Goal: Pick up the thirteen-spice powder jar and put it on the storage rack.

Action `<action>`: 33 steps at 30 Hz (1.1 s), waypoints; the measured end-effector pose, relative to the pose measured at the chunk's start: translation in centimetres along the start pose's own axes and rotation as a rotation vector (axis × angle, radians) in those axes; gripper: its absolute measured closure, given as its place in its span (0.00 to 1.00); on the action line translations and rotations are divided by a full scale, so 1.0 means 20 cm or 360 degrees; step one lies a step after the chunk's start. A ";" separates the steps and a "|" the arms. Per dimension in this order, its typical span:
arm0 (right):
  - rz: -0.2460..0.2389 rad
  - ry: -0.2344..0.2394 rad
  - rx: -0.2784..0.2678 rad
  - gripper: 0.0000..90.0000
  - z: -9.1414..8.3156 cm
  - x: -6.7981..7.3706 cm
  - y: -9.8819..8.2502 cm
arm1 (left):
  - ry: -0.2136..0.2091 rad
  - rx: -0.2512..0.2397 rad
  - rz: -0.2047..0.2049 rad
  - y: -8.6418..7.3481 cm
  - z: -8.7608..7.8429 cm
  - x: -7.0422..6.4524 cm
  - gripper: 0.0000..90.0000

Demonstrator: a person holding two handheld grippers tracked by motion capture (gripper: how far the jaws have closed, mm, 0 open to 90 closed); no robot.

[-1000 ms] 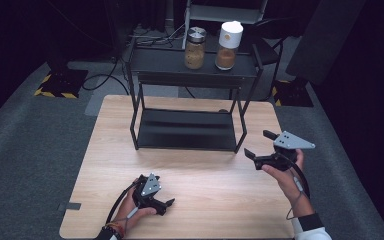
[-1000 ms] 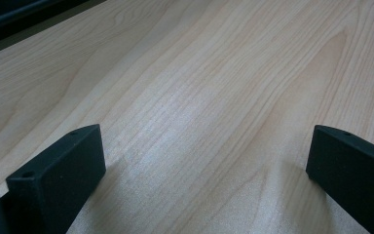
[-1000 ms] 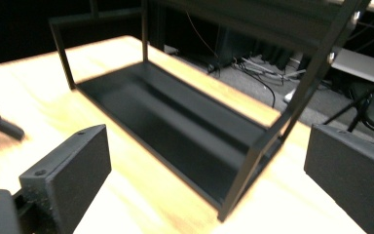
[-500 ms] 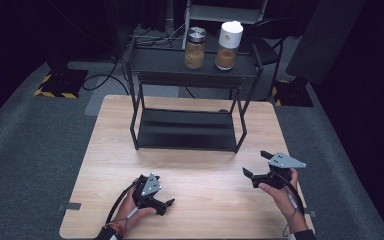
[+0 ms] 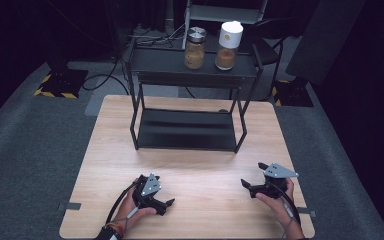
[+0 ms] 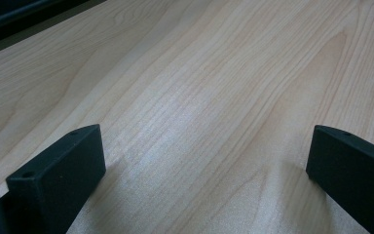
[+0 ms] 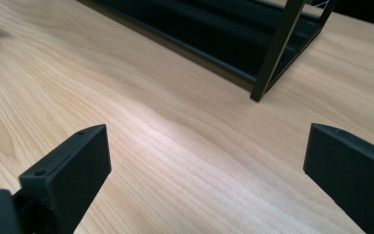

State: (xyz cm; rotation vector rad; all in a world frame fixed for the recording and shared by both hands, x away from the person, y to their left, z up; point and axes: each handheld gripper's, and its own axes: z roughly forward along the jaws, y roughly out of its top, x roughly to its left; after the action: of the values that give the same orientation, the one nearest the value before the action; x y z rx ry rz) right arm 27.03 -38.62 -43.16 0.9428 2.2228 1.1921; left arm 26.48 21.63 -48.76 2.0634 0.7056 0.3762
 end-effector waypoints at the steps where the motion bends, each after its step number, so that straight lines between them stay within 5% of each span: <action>1: 0.0012 0.0006 0.0010 0.03 0.00 0.00 -0.01 | 0.0000 0.0000 0.0000 0.00 0.00 0.00 0.00; 33: 0.0156 0.0079 0.0180 0.04 0.06 -0.02 -0.15 | 0.0000 0.0001 0.0000 0.00 0.00 0.00 0.00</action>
State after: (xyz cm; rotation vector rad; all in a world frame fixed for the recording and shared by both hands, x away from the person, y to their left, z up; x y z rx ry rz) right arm 27.02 -39.42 -46.40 1.0889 2.3281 1.1534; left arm 26.47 21.62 -48.76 2.0637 0.7058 0.3764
